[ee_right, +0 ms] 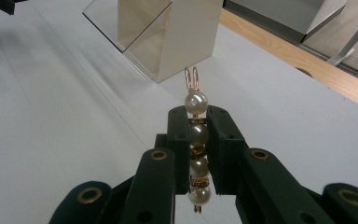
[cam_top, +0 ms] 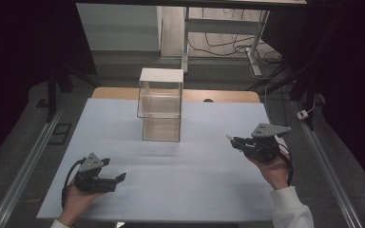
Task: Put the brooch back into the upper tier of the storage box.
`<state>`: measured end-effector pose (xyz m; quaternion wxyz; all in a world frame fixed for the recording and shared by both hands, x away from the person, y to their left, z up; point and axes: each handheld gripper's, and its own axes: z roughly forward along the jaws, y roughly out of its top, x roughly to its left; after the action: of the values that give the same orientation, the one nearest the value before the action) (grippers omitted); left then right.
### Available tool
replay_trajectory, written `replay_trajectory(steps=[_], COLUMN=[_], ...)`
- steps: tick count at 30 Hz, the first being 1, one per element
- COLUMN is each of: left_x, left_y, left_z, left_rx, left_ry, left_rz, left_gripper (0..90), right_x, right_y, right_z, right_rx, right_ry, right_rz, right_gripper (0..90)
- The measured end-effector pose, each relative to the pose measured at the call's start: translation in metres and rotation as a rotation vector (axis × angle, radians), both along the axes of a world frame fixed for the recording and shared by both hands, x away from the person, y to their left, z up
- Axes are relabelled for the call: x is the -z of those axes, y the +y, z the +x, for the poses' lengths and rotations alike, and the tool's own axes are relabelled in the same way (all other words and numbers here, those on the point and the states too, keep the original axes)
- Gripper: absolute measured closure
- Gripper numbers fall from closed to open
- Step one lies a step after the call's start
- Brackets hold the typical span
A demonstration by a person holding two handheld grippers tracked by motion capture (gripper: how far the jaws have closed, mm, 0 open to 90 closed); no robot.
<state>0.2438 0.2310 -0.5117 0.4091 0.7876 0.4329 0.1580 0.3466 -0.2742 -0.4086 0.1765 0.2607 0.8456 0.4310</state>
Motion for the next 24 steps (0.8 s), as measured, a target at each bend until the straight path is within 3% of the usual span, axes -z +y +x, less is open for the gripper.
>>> replay_trajectory(steps=[24], left_x=[0.0], left_y=[-0.002], left_z=[0.001], left_rx=[0.0], left_ry=[0.0], left_rz=[0.0], left_gripper=[14.1], right_x=[-0.013], right_y=[0.027], right_z=[0.001], right_rx=[-0.039], right_ry=[-0.054], right_rz=[0.048], right_gripper=[79.5])
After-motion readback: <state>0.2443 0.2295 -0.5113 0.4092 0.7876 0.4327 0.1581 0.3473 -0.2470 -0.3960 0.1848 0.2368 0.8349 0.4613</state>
